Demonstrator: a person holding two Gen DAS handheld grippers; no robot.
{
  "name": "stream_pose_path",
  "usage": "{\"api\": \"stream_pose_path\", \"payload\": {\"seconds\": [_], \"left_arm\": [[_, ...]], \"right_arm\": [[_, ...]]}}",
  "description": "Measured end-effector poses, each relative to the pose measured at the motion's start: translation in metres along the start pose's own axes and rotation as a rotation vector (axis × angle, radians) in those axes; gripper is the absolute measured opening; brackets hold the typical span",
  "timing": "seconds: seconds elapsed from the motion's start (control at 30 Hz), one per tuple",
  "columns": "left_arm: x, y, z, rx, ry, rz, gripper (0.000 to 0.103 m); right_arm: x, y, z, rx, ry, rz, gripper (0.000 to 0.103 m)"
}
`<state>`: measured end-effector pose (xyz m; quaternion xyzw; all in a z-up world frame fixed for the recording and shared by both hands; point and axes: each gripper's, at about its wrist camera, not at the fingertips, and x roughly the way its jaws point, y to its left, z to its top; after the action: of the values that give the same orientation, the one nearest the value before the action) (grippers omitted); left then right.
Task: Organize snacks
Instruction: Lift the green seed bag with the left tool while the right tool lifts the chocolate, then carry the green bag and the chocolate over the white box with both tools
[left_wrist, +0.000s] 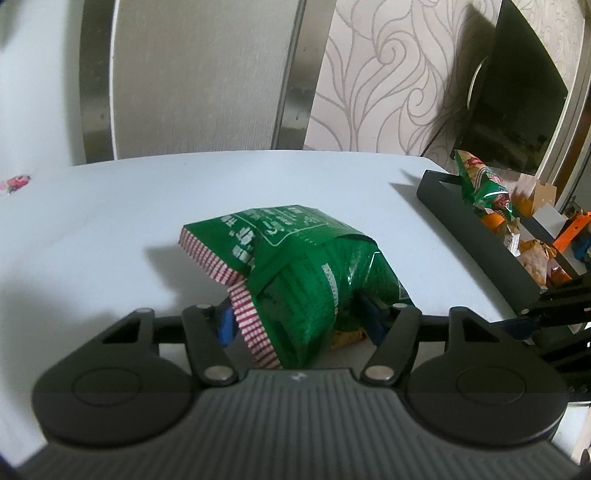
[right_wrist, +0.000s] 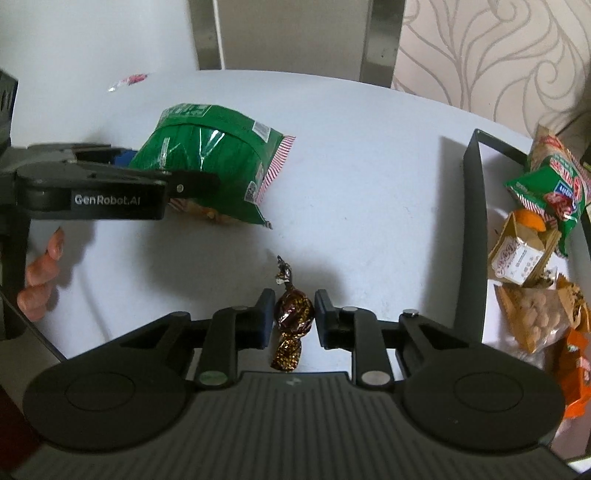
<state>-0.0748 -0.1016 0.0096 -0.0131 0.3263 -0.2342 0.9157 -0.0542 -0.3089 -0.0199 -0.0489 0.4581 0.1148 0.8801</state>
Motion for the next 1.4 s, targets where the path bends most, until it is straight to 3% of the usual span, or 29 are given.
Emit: {"api": "stream_pose_path", "payload": {"seconds": [0.37, 0.63, 1.4], "left_arm": [[-0.008, -0.010, 0.011, 0.077, -0.040, 0.089, 0.060], [-0.014, -0.021, 0.015, 0.115, -0.057, 0.112, 0.060], [-0.009, -0.088, 0.026, 0.207, -0.082, 0.024, 0.059]], "right_arm": [[-0.005, -0.004, -0.006, 0.102, -0.023, 0.063, 0.027], [-0.023, -0.008, -0.010, 0.190, -0.063, 0.136, 0.027], [-0.093, -0.030, -0.034, 0.289, -0.194, 0.153, 0.027]]}}
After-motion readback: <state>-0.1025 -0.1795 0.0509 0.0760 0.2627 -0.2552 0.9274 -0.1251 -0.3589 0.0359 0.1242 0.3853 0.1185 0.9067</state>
